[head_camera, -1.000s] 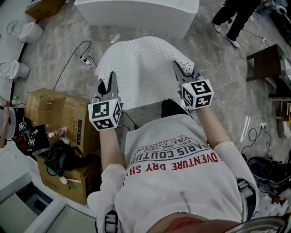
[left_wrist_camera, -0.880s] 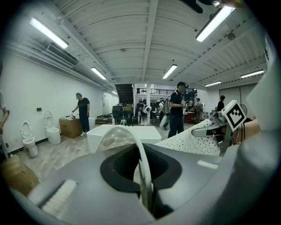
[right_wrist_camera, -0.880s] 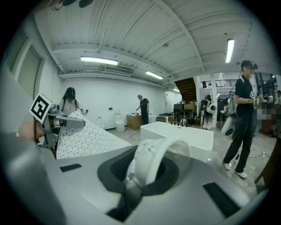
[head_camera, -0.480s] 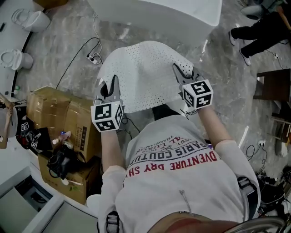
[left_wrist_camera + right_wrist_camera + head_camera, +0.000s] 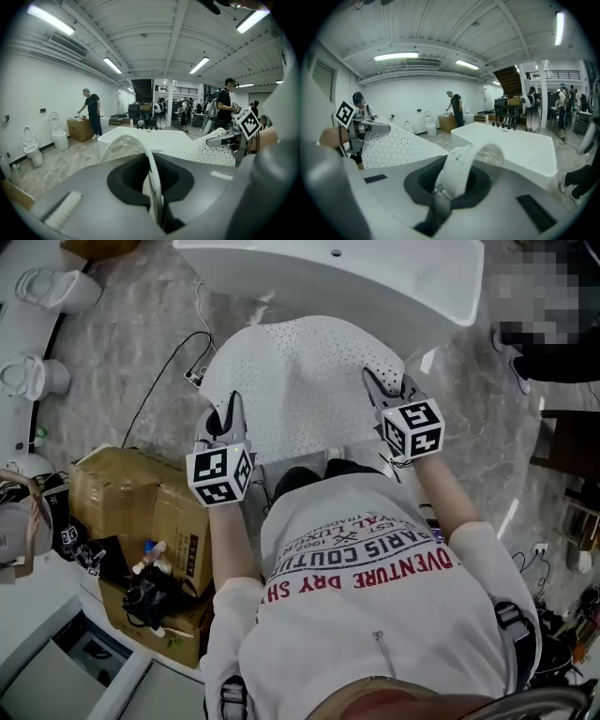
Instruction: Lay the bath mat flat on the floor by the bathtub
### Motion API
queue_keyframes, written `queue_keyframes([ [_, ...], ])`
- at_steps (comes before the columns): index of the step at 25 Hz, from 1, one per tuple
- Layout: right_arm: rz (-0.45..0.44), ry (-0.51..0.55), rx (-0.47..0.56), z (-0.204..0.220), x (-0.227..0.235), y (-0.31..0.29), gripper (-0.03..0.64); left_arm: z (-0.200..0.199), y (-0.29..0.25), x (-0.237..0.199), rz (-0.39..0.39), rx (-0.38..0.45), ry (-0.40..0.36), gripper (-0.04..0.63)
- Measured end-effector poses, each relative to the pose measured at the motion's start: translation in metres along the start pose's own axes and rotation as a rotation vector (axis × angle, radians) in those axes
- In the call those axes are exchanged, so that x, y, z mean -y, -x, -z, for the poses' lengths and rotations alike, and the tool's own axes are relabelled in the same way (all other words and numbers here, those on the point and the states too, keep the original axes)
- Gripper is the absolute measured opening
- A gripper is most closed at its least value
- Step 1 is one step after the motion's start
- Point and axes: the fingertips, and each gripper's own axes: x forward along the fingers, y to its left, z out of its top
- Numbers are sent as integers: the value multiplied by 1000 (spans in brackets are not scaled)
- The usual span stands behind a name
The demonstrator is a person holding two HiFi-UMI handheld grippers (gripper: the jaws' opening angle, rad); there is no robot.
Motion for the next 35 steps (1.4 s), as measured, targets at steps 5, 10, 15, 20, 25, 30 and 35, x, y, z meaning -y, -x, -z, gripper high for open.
queue_keyframes([
  [5,30,-36,-43,-5,18,-52,14,-7,-60,-36,51,-63,-34,18],
  [10,106,-98,-88,-11,35,-117,15,-7,-138,-89,135,-118,-38,18],
  [15,242,-210,-152,-4,50,-177,14,-4,-219,-133,288,-198,-61,18],
  [20,334,-271,-200,4,61,-230,15,-1,-288,-167,404,-257,-100,17],
  [25,370,-283,-231,23,77,-285,15,18,-354,-195,450,-282,-123,17],
  [30,392,-315,-269,63,94,-329,14,59,-403,-216,420,-309,-105,18],
  [35,376,-293,-300,116,119,-368,14,109,-447,-217,413,-308,-97,17],
])
